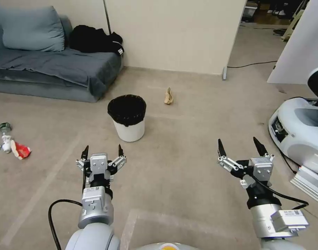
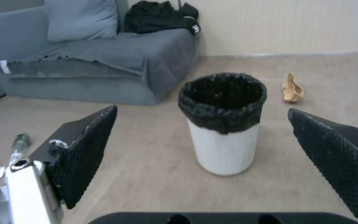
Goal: Pick up the trash bin, then pick up the garbage from the floor and place it into the trash bin.
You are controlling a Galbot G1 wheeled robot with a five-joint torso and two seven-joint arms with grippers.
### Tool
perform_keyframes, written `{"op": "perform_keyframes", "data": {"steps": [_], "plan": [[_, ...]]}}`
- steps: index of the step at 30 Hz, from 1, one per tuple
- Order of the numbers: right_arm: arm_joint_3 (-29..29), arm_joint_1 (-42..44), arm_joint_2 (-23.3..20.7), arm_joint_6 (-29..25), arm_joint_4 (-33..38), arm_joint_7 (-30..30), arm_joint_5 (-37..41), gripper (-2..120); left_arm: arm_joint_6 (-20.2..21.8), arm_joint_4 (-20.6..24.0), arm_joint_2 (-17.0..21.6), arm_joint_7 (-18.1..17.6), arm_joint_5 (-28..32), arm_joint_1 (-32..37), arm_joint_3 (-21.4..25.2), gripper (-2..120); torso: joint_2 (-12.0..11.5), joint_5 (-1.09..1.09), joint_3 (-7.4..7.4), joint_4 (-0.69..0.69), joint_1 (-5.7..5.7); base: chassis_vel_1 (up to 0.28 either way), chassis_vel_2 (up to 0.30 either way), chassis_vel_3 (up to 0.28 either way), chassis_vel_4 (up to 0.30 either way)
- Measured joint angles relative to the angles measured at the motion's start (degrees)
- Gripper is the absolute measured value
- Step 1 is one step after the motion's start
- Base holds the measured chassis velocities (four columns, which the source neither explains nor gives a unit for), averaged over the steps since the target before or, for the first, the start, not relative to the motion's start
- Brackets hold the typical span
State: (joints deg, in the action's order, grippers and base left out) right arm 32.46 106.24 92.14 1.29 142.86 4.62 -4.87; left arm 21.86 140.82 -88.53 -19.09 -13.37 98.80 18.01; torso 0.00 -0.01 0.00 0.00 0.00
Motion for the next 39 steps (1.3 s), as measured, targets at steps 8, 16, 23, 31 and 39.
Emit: {"op": "perform_keyframes", "data": {"steps": [8, 16, 23, 31, 39], "plan": [[0.17, 0.28, -0.01, 0.14, 0.31, -0.02, 0.17, 100, 0.0, 0.43, 0.34, -0.01, 0.04, 0.08, 0.21, 100, 0.0, 0.03, 0.0, 0.01, 0.0, -0.219, 0.212, 0.214, -0.222], [0.18, 0.44, -0.01, 0.19, 0.36, -0.13, 0.28, 100, 0.03, 0.48, 0.28, -0.06, -0.02, 0.25, 0.23, 100, 0.0, 0.0, 0.0, 0.0, 0.0, -0.217, 0.213, 0.209, -0.211], [0.23, 0.34, -0.01, 0.19, 0.38, -0.12, 0.28, 100, 0.07, 0.56, 0.11, -0.1, -0.05, 0.26, 0.35, 100, 0.0, 0.0, 0.0, 0.01, -0.01, -0.218, 0.208, 0.209, -0.213], [0.24, 0.27, -0.01, 0.18, 0.38, -0.1, 0.27, 100, 0.07, 0.19, -0.09, -0.19, -0.05, 0.1, 0.36, 100, 0.0, 0.02, 0.0, 0.0, 0.0, -0.215, 0.215, 0.215, -0.225], [0.21, 0.07, -0.01, -0.02, -0.16, -0.09, 0.41, 100, 0.11, 0.02, -0.32, -0.23, -0.08, 0.08, 0.39, 100, 0.0, 0.0, 0.0, 0.0, 0.0, -0.202, 0.209, 0.204, -0.205]]}}
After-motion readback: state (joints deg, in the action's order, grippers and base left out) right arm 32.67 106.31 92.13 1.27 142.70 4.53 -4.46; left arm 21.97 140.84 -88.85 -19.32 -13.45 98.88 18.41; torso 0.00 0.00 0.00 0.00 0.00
